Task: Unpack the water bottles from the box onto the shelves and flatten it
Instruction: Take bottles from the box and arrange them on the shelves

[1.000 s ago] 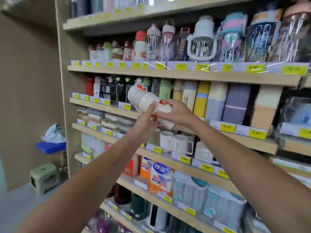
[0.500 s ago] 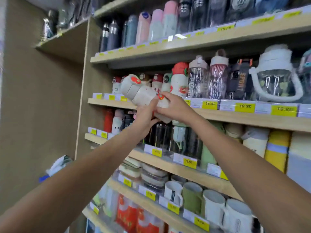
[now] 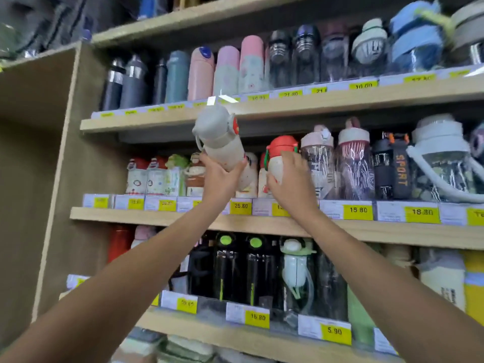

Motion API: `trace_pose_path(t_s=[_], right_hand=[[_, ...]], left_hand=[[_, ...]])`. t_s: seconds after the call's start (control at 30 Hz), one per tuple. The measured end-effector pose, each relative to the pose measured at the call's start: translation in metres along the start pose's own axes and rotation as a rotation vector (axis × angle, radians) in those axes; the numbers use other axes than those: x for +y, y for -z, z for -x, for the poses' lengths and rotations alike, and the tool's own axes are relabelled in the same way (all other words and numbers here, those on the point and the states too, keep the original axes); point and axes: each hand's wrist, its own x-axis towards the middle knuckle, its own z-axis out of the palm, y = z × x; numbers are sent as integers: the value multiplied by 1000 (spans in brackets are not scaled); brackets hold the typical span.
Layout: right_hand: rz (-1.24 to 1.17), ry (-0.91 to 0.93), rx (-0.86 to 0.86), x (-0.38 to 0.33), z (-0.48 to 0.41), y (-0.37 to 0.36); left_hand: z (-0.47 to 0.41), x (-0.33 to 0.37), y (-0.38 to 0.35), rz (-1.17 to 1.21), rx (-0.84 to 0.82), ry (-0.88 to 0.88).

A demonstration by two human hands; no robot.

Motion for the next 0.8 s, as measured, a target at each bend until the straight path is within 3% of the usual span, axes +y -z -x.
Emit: trace_pose_path(t_s=[0.4, 0.63, 0.8], right_hand=[[403, -96, 64, -5, 9, -35], [404, -112, 60, -3, 8, -38], [411, -119, 70, -2, 8, -39]], left_hand=[[-31, -57, -19, -309, -290, 51], [-40, -56, -23, -361, -524, 124], [-43, -58, -23, -429, -553, 168]])
